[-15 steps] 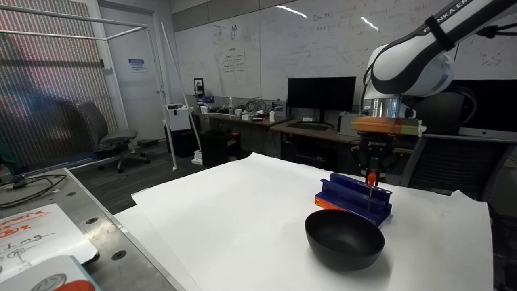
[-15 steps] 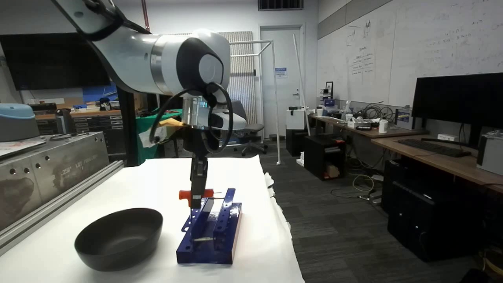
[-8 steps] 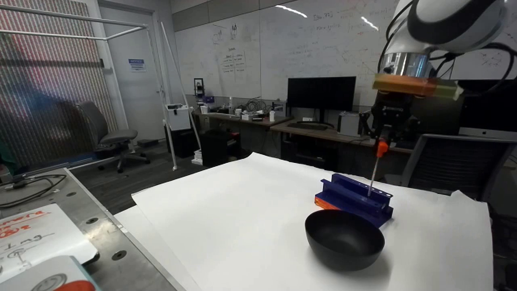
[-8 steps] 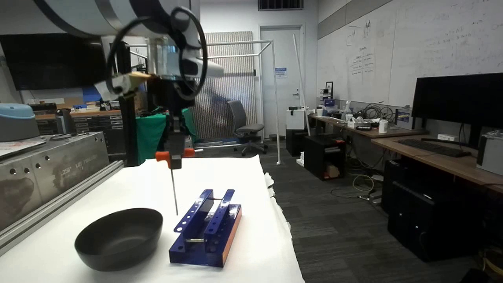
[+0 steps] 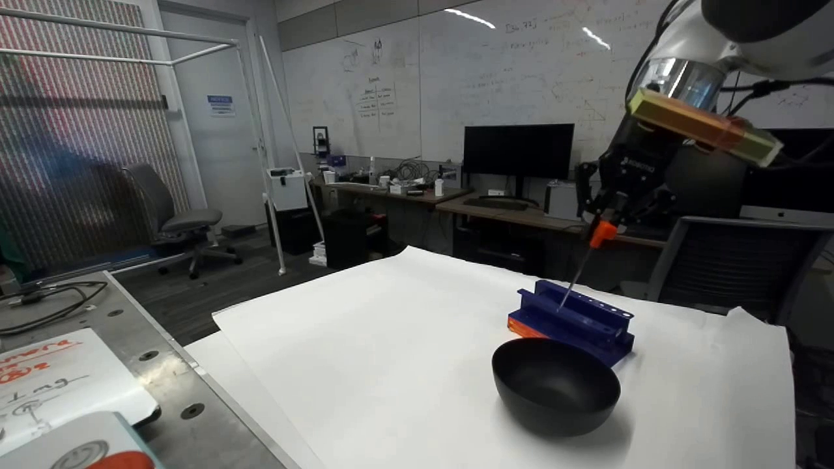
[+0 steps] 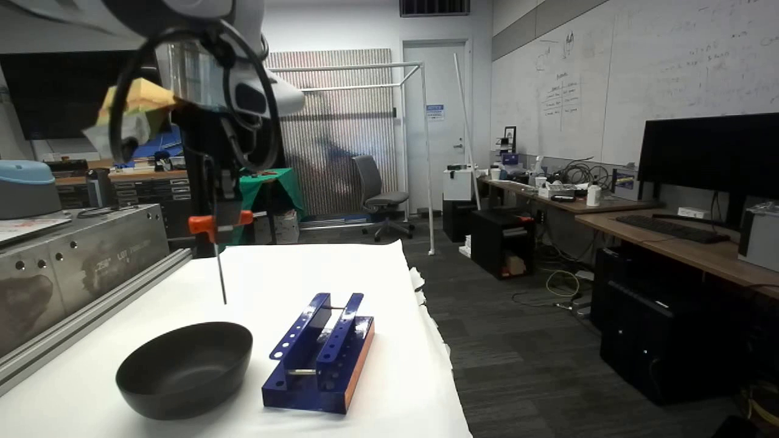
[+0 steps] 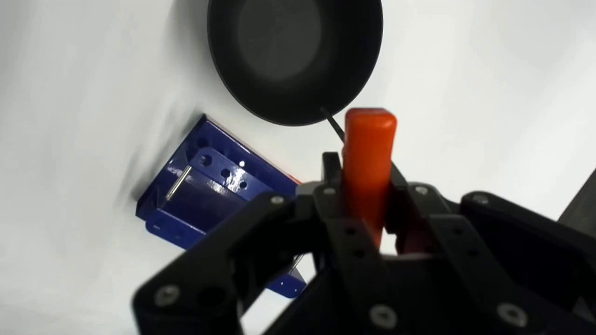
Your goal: Put the red object in the bowl
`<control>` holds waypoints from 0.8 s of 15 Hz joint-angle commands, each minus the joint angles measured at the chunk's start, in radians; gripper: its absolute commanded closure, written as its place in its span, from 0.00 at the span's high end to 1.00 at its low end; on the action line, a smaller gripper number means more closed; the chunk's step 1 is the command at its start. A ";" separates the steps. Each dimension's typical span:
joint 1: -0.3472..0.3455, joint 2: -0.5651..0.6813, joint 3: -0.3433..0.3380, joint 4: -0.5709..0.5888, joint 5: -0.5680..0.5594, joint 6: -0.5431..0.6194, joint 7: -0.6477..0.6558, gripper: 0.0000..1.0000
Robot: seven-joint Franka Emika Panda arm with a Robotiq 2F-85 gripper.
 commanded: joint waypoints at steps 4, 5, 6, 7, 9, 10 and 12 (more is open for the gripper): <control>0.040 0.149 0.003 -0.137 0.183 0.168 -0.260 0.05; 0.046 0.176 0.008 -0.147 0.210 0.190 -0.294 0.05; 0.054 0.201 0.013 -0.158 0.239 0.220 -0.329 0.05; 0.060 0.225 0.019 -0.164 0.260 0.242 -0.356 0.06; 0.068 0.251 0.032 -0.162 0.287 0.288 -0.401 0.44; 0.072 0.264 0.040 -0.163 0.303 0.309 -0.420 0.45; 0.075 0.276 0.051 -0.154 0.336 0.341 -0.452 0.60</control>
